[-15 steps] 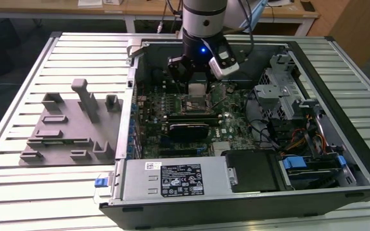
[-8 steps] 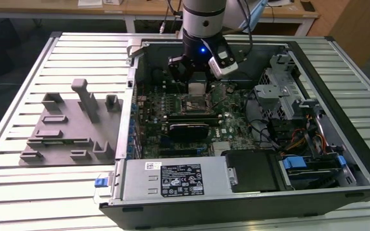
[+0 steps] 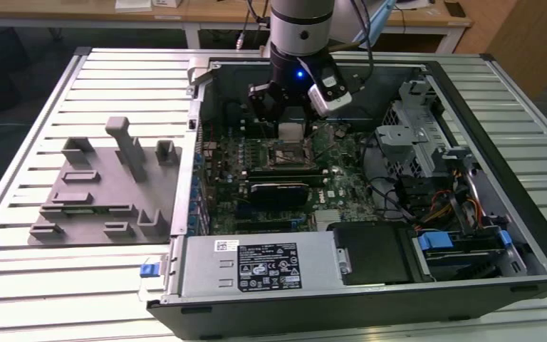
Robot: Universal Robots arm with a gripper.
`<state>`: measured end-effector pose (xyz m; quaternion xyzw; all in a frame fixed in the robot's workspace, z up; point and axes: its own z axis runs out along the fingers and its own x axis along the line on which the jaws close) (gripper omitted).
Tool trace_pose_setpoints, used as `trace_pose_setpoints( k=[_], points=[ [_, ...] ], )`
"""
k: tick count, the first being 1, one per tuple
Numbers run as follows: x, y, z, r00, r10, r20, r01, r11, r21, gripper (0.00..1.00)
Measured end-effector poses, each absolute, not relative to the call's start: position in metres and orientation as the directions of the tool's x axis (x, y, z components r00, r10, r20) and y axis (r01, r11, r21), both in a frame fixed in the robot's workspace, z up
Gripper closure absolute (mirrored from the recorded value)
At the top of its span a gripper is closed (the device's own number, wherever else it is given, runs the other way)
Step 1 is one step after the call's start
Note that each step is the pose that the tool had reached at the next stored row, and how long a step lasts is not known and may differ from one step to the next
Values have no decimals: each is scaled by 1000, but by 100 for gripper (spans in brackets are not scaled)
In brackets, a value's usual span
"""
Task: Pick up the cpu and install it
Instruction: 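Place the cpu into insertion slot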
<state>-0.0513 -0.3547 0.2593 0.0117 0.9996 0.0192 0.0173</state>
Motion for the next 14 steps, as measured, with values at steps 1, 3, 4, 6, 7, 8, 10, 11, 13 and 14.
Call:
trace_pose_setpoints(
  k=[1, 3, 4, 6, 7, 8, 10, 11, 13, 14],
  points=[
    [-51, -355, 259, -999, 24, -34, 23, 999, 39, 45],
    [-51, -355, 259, -999, 24, -34, 23, 999, 39, 45],
    [-51, -355, 259, -999, 24, -34, 23, 999, 39, 45],
    [-51, -355, 259, -999, 24, -34, 23, 999, 39, 45],
    [-51, -355, 259, -999, 25, -34, 24, 999, 39, 45],
    [-51, -355, 259, -999, 31, -34, 30, 999, 39, 45],
    [-51, -355, 259, -998, 55, -34, 54, 998, 39, 45],
    [-51, -355, 259, -997, 72, -34, 71, 997, 39, 45],
    [-51, -355, 259, -994, 104, -34, 102, 994, 39, 45],
    [-51, -355, 259, -992, 120, -34, 119, 992, 39, 45]
  ],
)
